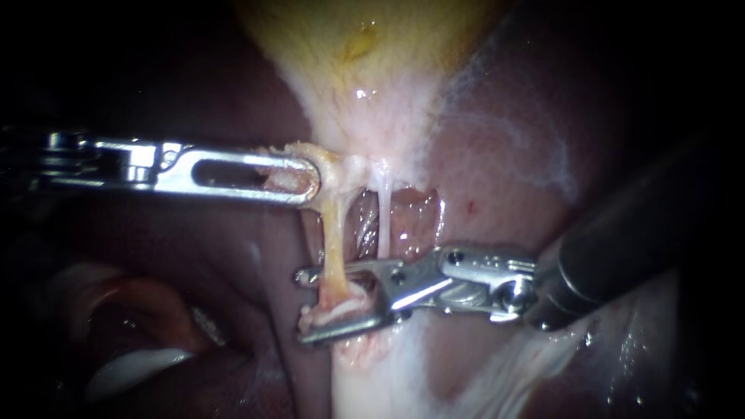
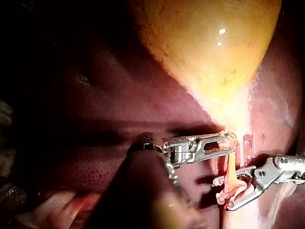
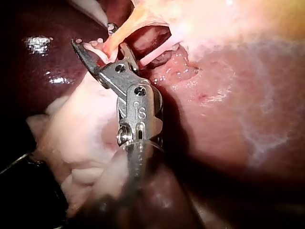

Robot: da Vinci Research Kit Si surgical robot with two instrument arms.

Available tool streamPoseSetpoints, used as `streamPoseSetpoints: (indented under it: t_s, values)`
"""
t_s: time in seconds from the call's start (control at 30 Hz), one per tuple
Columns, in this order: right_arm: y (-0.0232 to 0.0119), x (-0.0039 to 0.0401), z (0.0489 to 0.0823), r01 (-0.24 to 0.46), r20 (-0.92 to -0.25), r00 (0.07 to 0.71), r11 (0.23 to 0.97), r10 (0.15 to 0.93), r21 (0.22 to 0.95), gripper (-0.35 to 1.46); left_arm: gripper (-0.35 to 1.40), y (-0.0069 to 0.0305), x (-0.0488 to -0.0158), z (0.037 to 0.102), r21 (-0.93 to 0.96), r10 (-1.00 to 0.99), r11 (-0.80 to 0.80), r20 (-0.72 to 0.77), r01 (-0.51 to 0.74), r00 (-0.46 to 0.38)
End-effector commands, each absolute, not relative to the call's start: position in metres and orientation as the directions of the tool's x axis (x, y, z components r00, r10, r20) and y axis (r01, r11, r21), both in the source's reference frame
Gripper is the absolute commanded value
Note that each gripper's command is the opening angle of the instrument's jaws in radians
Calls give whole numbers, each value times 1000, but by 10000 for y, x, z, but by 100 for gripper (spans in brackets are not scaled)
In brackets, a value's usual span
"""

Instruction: Clipping second clip left tube

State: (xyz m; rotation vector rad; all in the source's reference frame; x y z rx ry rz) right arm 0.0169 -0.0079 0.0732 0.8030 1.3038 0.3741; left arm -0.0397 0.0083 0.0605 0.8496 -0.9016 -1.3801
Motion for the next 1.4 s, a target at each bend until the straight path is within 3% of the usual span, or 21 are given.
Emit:
streamPoseSetpoints:
  t_s: [0.03,0.3,0.6,0.63,0.8,1.03,1.4]
  values:
    - [-79,168,732,184,-699,259,676,667,713,41,-35,83,-397,605,903,-999,22,30,430,-12]
    - [-80,168,733,175,-660,269,638,701,749,26,-35,84,-398,605,903,-999,22,30,429,-11]
    - [-81,166,735,144,-593,281,577,755,804,-23,-35,84,-398,606,903,-999,22,30,429,-11]
    - [-81,165,735,139,-578,284,564,765,814,-35,-35,84,-398,606,903,-999,22,30,429,-11]
    - [-80,160,737,129,-550,285,537,785,834,-35,-35,84,-398,606,903,-999,22,30,429,-11]
    - [-82,154,739,111,-545,336,542,768,833,-35,-35,84,-398,606,903,-999,22,30,429,-12]
    - [-80,152,739,112,-544,336,541,769,834,-35,-35,85,-398,608,903,-999,23,30,429,-11]
